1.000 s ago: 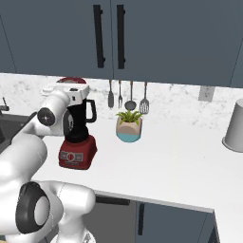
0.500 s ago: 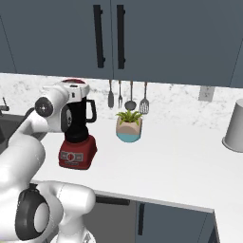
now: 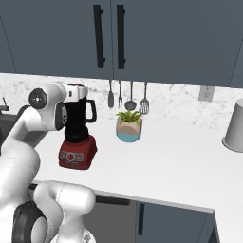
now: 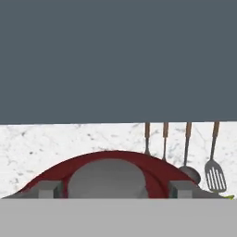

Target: Close the lid blender by securely placing the lid on top.

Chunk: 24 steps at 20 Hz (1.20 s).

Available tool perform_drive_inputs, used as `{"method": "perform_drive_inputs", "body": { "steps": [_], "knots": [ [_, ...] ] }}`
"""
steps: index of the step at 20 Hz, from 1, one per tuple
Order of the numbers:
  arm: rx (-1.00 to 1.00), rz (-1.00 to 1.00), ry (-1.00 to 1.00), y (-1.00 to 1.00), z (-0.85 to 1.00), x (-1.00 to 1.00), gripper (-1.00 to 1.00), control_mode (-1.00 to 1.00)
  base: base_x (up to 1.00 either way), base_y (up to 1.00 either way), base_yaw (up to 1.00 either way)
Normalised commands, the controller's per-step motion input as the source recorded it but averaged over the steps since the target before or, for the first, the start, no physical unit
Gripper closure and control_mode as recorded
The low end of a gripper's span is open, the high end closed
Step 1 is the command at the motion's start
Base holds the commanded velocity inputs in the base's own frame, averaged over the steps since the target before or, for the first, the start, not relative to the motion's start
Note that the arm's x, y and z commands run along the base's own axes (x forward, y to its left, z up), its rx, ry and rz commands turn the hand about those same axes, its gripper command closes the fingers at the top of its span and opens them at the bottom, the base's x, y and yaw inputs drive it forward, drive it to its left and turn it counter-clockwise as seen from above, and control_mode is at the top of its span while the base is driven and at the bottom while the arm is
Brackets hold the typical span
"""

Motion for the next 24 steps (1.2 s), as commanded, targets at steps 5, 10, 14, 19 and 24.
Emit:
{"method": "perform_drive_inputs", "body": {
  "steps": [5,10,14,19,24],
  "knots": [
    [0.0,-0.05,0.13,-0.19,0.0,-0.7,-1.0,-1.0,0.0,0.0,0.0],
    [0.0,-0.08,0.08,-0.25,0.0,-0.94,-1.0,-1.0,0.0,0.0,0.0],
    [0.0,-0.1,0.0,-0.31,0.08,-0.9,-1.0,-1.0,0.0,0.0,0.0],
    [0.0,-0.14,0.0,-0.54,0.16,-0.75,-1.0,-1.0,0.0,0.0,0.0],
    [0.07,-0.18,0.06,-0.82,0.18,-0.56,-1.0,-1.0,0.0,0.0,0.0]
  ]
}}
